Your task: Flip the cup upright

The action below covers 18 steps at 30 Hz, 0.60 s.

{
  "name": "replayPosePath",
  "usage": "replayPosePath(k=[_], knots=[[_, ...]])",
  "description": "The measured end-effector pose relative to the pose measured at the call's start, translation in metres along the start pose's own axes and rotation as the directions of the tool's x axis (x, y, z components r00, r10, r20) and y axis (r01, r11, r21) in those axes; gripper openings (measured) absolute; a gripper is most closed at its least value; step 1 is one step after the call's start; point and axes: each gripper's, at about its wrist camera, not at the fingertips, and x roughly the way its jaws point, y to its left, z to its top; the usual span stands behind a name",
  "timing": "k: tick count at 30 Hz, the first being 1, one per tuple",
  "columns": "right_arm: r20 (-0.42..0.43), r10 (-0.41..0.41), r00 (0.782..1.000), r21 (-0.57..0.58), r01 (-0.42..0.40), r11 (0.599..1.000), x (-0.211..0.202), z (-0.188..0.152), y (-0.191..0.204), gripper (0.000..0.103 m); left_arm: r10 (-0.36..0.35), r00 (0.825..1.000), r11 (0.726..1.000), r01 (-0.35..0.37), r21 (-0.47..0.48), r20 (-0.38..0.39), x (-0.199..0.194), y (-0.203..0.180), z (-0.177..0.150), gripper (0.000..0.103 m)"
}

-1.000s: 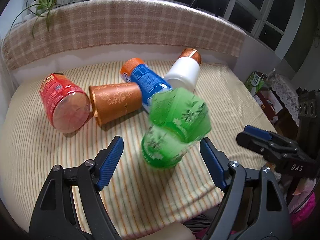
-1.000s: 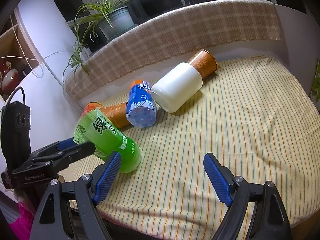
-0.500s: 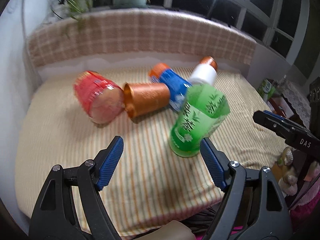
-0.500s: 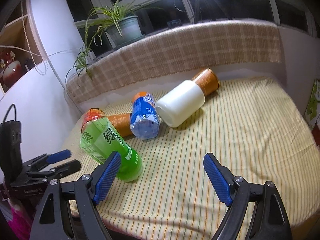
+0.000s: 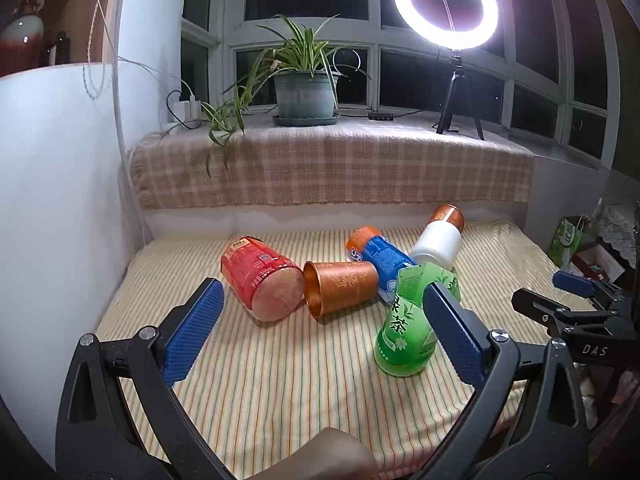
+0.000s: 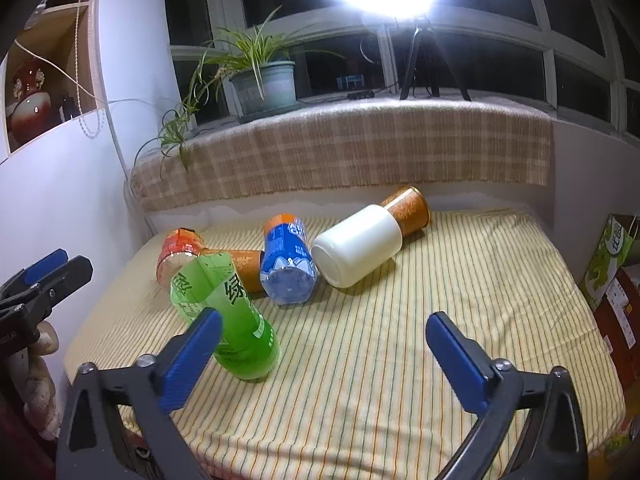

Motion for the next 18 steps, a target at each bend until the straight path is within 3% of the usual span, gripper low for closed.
replayPosePath(k=[18], knots=[[0.000, -0.023, 1.000, -0.024, 0.023, 0.999, -0.0008, -0.0040, 0.0045, 0.103, 0.036, 0.999, 0.999, -0.037, -0.016, -0.018, -0.0012, 0.0032, -0.0054, 0.102]])
